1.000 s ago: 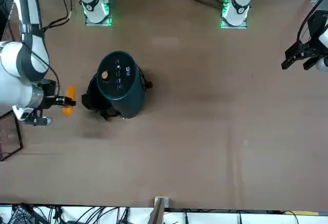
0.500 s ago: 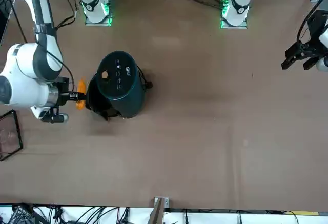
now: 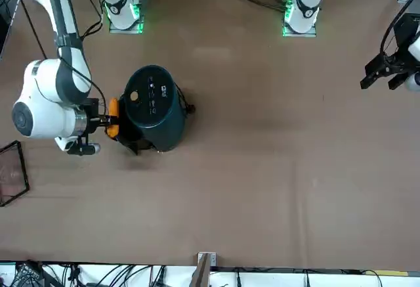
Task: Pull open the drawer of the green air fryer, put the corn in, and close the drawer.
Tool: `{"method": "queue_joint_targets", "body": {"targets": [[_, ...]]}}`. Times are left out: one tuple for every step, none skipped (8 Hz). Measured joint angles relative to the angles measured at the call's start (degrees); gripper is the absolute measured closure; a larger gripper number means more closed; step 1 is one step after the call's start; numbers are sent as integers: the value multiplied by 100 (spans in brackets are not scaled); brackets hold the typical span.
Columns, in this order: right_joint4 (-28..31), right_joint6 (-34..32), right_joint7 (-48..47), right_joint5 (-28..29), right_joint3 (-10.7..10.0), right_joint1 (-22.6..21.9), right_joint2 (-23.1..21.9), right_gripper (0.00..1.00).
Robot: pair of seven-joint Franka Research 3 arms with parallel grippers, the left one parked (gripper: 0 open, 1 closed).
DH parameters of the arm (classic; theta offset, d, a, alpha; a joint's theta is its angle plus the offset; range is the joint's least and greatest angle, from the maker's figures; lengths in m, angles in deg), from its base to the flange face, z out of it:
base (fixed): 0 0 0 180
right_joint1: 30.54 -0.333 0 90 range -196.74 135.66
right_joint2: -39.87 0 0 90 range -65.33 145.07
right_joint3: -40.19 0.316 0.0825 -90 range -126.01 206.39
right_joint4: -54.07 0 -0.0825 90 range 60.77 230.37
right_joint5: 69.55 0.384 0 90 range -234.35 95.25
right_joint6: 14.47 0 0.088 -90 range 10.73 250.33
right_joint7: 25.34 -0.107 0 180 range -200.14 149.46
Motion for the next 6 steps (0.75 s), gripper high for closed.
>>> {"method": "queue_joint_targets", "body": {"targets": [[4, 3, 0, 19, 1, -41, 41, 44], [9, 5, 0, 22, 1, -93, 94, 44], [11, 13, 0, 22, 1, -135, 150, 44], [12, 35, 0, 22, 1, -163, 196, 42], [12, 55, 0, 22, 1, -181, 219, 28], [11, 63, 0, 22, -1, -184, 221, 11]]}}
